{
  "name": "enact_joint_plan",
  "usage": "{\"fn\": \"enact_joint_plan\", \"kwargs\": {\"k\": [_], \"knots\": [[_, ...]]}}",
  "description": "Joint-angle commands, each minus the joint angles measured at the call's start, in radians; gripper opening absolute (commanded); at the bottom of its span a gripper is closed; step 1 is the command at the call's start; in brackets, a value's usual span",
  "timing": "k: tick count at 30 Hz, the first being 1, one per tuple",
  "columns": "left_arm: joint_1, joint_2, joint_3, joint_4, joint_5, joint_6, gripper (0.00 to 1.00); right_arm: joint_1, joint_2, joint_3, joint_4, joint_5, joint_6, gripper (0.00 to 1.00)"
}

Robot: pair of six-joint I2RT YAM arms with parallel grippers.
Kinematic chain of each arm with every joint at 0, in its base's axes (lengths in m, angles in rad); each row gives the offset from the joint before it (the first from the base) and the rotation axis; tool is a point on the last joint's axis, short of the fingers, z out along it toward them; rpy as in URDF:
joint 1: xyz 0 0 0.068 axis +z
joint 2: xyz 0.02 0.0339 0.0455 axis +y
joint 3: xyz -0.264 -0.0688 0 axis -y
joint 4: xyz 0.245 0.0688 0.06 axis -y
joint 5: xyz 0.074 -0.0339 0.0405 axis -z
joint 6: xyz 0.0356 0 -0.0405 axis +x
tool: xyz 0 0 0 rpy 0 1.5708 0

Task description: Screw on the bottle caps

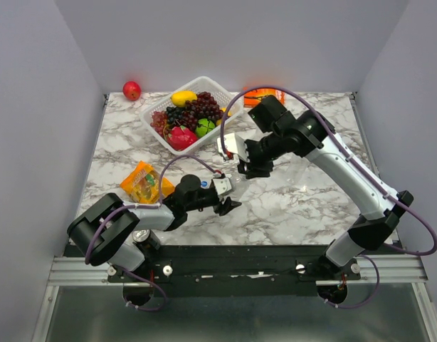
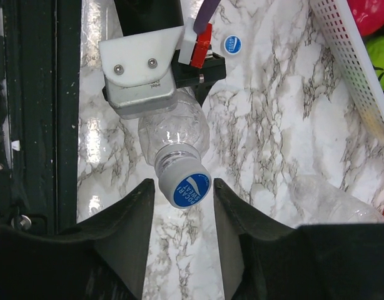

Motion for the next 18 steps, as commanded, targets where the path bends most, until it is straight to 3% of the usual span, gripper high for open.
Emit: {"fn": "enact_joint_plan", "kwargs": {"k": [1, 18], "knots": [[-0.003, -0.021, -0.016, 0.033, -0.018, -0.048, 0.00, 0.020, -0.014, 0.002, -0.182, -0.002, 0.032, 0.48], [0.000, -0.030, -0.024, 0.075, -0.051, -0.129, 0.00, 0.049, -0.041, -0.043, -0.181, 0.078, 0.093, 0.35]]}}
